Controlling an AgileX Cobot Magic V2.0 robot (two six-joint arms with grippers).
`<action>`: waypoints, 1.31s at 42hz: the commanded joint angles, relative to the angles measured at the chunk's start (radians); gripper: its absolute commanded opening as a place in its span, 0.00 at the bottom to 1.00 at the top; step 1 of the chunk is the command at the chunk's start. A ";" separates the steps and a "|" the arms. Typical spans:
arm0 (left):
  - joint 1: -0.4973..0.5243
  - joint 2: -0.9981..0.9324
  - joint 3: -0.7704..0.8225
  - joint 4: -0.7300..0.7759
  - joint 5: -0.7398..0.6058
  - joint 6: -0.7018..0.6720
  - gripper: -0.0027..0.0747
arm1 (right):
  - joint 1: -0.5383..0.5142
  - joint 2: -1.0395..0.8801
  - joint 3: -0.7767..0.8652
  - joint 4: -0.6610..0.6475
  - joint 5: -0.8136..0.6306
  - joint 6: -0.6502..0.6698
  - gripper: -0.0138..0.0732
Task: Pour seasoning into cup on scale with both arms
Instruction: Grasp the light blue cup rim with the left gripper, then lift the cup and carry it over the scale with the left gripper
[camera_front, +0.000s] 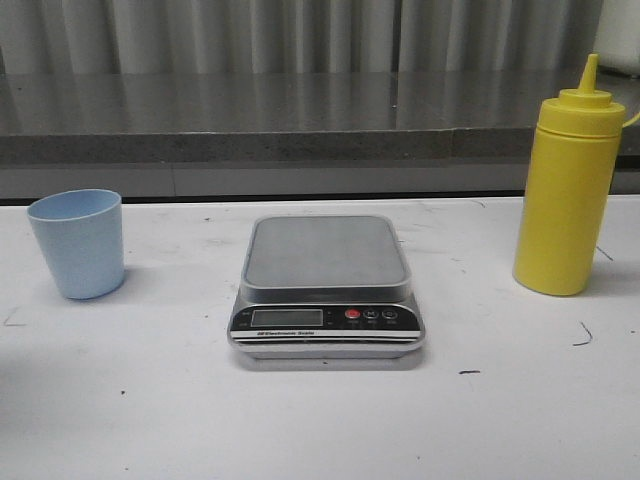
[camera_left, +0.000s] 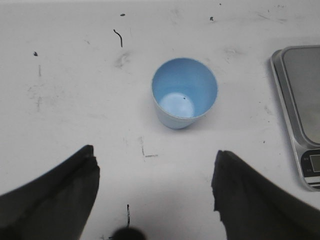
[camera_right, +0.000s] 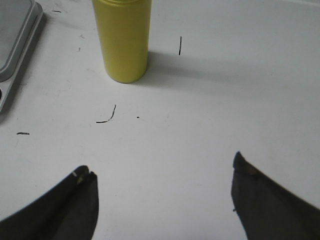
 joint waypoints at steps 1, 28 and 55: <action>-0.009 0.078 -0.098 -0.010 -0.021 0.000 0.60 | -0.005 0.005 -0.035 -0.014 -0.059 -0.011 0.81; -0.009 0.559 -0.372 -0.010 -0.003 0.000 0.51 | -0.005 0.005 -0.035 -0.014 -0.059 -0.011 0.81; -0.059 0.538 -0.383 -0.010 0.000 0.000 0.01 | -0.005 0.005 -0.035 -0.014 -0.059 -0.011 0.81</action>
